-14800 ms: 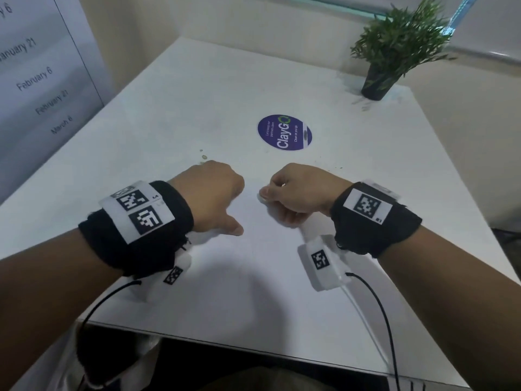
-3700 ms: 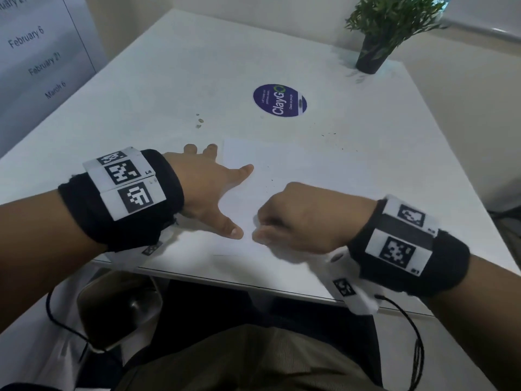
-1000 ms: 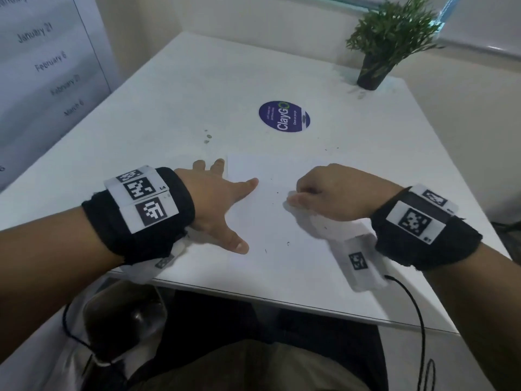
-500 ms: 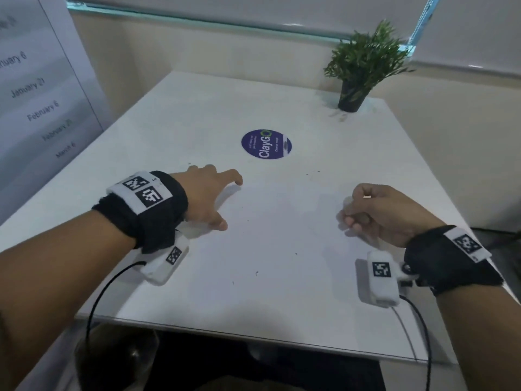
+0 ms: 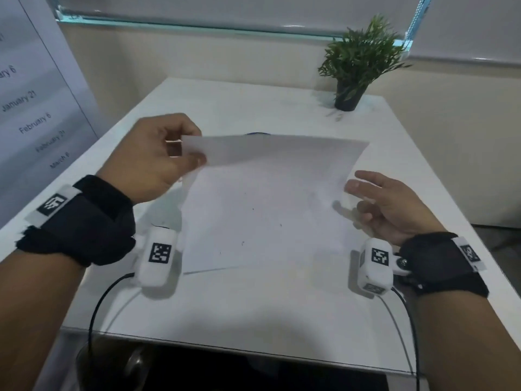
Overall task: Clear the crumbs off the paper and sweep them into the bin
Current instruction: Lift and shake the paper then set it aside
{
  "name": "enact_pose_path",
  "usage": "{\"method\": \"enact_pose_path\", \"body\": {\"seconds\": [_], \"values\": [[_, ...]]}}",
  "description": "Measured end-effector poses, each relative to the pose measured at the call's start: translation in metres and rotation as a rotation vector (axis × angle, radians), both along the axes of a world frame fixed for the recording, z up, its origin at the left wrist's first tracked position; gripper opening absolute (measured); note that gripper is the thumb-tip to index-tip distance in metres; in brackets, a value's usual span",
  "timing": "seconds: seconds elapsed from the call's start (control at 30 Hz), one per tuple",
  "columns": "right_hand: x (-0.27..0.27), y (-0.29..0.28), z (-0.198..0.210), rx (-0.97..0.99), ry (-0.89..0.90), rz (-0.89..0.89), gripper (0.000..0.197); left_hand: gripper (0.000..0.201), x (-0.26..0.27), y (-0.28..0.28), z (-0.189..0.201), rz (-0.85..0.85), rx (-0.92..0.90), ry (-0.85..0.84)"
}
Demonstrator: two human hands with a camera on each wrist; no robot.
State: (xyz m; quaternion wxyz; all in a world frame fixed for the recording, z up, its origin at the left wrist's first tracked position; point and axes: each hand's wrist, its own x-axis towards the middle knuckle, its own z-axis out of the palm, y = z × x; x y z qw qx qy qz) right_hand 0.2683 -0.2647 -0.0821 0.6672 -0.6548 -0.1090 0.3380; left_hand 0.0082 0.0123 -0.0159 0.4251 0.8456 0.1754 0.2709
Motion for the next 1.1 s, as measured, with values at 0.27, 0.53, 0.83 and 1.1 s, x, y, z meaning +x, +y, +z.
{"method": "enact_pose_path", "body": {"seconds": [0.27, 0.53, 0.83, 1.1], "values": [[-0.02, 0.006, 0.024, 0.108, -0.51, 0.044, 0.02, 0.036, -0.004, 0.004, -0.003, 0.097, -0.199, -0.207], [-0.019, 0.005, 0.046, 0.065, -0.778, -0.023, 0.015, 0.034, 0.001, -0.006, 0.005, 0.115, -0.176, -0.257], [-0.01, 0.0, 0.044, 0.018, -0.772, -0.08, 0.015, 0.038, 0.004, -0.006, 0.009, 0.175, -0.18, -0.238], [-0.01, -0.003, 0.049, 0.106, -0.752, -0.095, 0.013, 0.05, 0.01, -0.006, 0.011, 0.149, -0.198, -0.233]]}}
